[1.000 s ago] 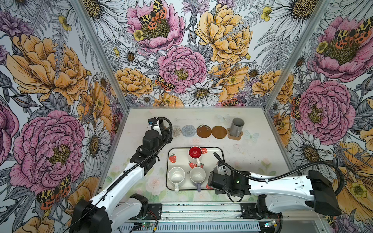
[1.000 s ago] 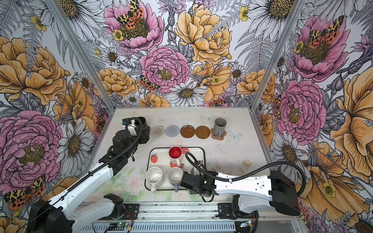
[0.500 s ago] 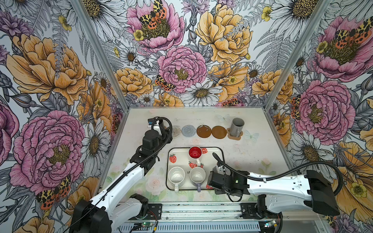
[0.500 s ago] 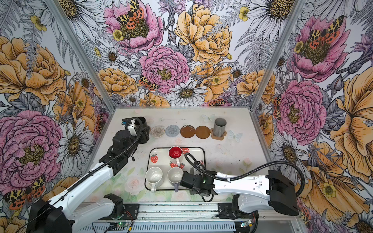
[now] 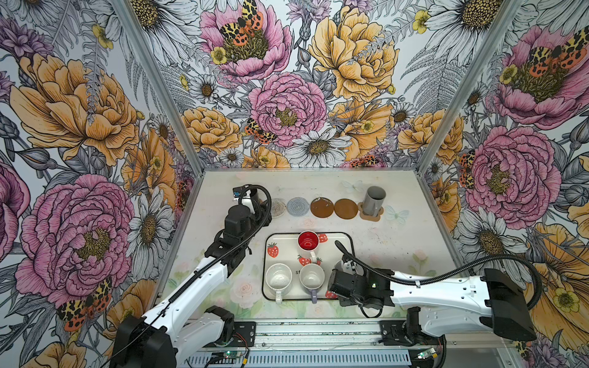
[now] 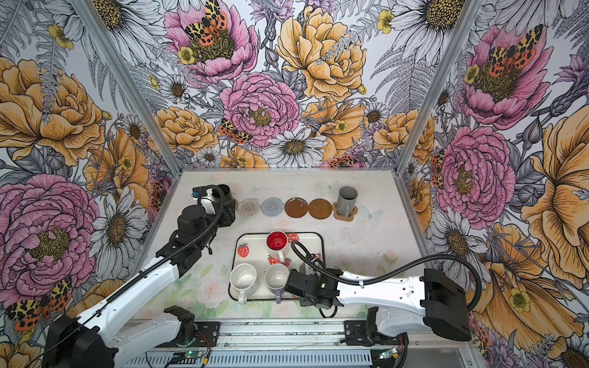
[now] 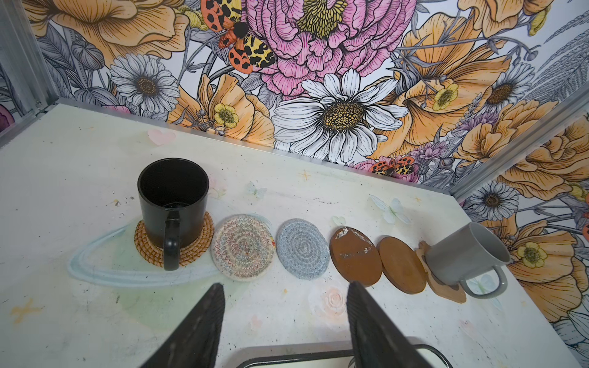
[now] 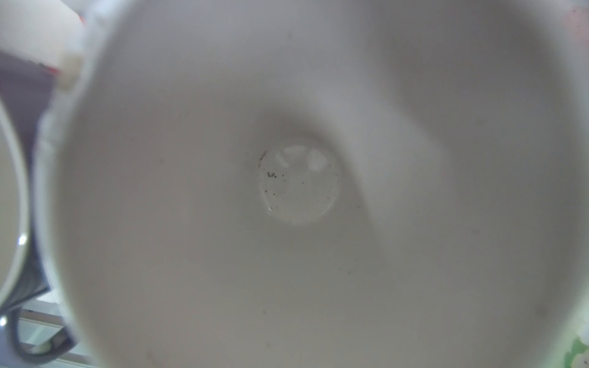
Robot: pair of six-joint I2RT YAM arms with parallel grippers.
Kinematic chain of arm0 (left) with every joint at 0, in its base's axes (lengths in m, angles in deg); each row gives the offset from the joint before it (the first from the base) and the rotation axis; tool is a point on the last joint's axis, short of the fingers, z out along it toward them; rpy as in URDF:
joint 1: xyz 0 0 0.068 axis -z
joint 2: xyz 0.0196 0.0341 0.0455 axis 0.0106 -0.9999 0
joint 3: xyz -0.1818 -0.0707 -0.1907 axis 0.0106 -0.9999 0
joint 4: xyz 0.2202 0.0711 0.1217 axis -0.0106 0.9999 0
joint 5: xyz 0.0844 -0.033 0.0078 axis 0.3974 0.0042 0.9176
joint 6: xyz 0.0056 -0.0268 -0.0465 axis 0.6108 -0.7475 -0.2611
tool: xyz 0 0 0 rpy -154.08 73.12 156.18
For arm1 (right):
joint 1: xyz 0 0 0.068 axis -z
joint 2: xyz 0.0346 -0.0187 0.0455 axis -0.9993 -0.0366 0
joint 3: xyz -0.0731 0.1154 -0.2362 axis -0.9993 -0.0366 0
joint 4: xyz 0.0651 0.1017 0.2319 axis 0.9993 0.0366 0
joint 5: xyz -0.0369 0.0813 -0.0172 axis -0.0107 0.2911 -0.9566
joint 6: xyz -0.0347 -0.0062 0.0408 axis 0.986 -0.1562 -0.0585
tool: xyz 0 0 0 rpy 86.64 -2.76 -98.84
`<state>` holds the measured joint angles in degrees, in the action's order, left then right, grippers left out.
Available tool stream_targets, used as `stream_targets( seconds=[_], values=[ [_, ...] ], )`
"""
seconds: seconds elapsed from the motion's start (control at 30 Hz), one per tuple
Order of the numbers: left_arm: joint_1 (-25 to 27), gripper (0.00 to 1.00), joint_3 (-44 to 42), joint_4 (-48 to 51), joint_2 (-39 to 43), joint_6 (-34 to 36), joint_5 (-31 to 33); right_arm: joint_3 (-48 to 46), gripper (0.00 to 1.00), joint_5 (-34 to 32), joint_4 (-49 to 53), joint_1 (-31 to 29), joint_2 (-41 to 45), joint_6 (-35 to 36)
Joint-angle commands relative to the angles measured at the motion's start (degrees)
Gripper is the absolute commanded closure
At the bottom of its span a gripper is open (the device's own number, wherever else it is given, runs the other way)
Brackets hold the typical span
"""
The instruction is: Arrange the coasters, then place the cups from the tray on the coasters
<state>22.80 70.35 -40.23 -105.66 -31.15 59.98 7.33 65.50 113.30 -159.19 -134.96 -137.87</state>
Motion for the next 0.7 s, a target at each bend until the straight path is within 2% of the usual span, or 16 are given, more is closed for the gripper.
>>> stream_targets(
  seconds=[0.0,0.4,0.67],
  values=[
    [-0.48,0.37,-0.62,0.05,1.31,0.70,-0.02,2.03,1.00,-0.89,0.69,0.52,2.17,1.47],
    [-0.92,0.37,-0.99,0.13,1.98,0.76,0.02,4.75,1.00,-3.96,3.52,3.48,5.49,5.80],
    [-1.19,0.37,-1.14,0.27,2.10,0.92,0.02,7.83,1.00,-5.54,3.53,6.82,4.16,10.21]
  ],
)
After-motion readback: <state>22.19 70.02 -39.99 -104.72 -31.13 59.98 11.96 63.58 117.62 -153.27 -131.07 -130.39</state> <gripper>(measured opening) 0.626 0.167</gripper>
